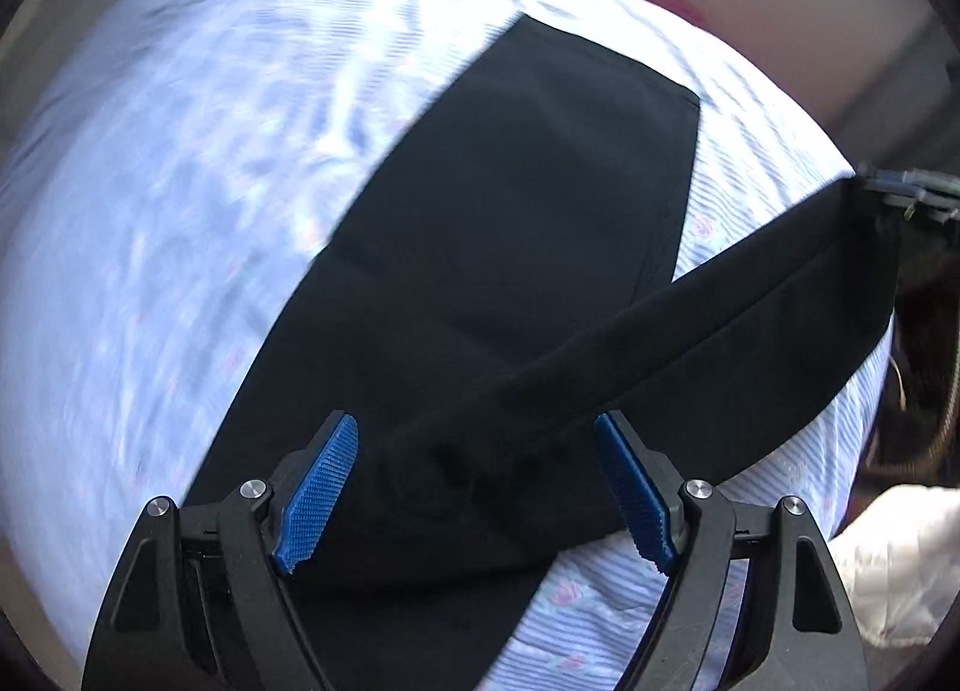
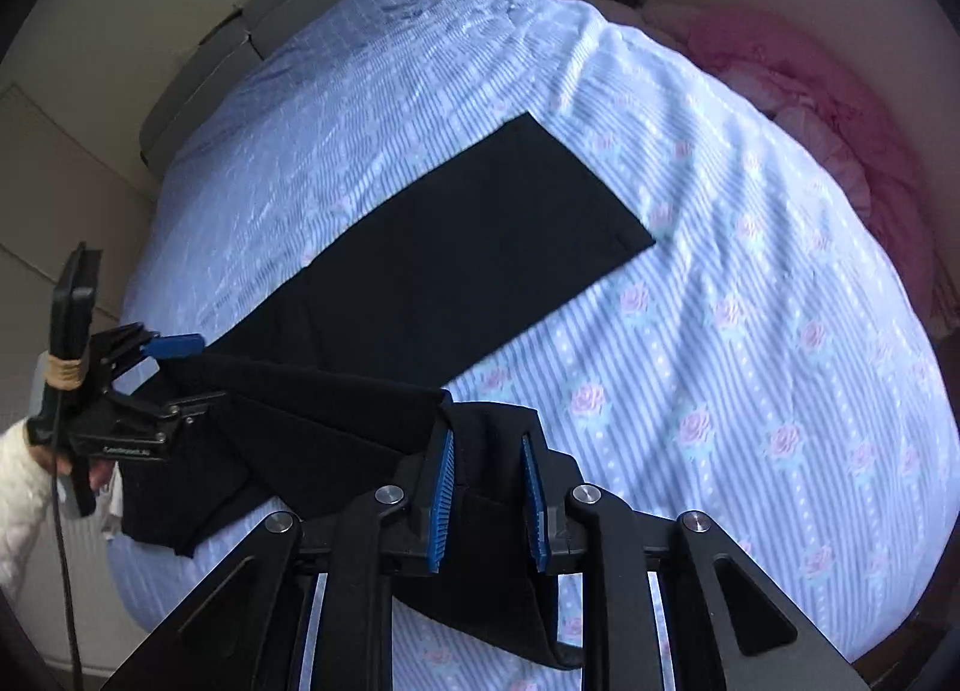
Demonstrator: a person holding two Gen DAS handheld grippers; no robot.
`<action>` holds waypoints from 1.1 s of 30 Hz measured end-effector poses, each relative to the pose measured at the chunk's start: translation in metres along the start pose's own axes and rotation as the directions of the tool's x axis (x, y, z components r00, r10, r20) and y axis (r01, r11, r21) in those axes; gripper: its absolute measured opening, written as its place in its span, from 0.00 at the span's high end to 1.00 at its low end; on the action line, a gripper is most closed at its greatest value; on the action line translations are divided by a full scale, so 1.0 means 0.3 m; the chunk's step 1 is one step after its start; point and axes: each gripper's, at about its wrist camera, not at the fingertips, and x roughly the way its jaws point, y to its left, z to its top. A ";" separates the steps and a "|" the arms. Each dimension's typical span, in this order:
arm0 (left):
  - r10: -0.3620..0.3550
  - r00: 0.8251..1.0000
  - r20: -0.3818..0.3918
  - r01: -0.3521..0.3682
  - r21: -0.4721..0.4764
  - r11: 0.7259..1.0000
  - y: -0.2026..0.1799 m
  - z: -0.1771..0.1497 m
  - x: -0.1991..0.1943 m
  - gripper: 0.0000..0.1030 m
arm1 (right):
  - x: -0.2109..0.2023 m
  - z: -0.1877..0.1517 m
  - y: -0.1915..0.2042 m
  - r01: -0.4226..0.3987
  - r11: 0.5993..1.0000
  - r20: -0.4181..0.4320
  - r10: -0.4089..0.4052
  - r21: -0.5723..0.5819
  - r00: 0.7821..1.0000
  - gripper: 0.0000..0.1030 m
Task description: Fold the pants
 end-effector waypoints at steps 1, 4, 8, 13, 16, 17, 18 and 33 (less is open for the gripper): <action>-0.048 0.999 -0.024 0.049 0.029 0.998 -0.002 0.032 0.029 0.21 | -0.016 0.013 0.003 0.010 1.000 0.011 -0.009 -0.015 1.000 0.79; -0.137 0.984 -0.111 0.143 0.050 0.988 -0.009 0.101 0.117 0.29 | -0.046 0.063 0.019 0.033 0.998 0.051 -0.031 -0.049 0.998 0.79; -0.194 0.976 -0.095 0.199 0.051 0.979 -0.003 0.159 0.104 0.87 | -0.067 0.152 0.004 0.071 0.996 0.093 -0.067 -0.046 0.993 0.81; -0.179 0.984 -0.006 0.179 -0.034 0.983 0.096 0.284 0.063 0.87 | -0.035 0.332 -0.045 0.109 0.994 0.155 -0.102 -0.032 0.983 0.84; -0.121 0.993 -0.010 0.118 -0.130 0.984 0.182 0.355 0.127 0.86 | 0.076 0.482 -0.086 0.130 0.991 0.151 -0.123 -0.035 0.981 0.95; -0.119 0.993 -0.023 0.113 -0.165 0.980 0.214 0.371 0.151 0.86 | 0.130 0.529 -0.103 0.114 0.993 0.132 -0.109 -0.030 0.985 0.95; -0.106 0.994 -0.040 0.096 -0.194 0.976 0.237 0.388 0.182 0.85 | 0.179 0.562 -0.111 0.115 0.993 0.118 -0.111 -0.023 0.987 0.95; 0.163 0.968 0.190 -0.087 -0.358 0.930 0.228 0.383 -0.086 0.44 | 0.223 0.696 -0.090 0.142 0.989 0.154 -0.135 -0.034 0.979 0.50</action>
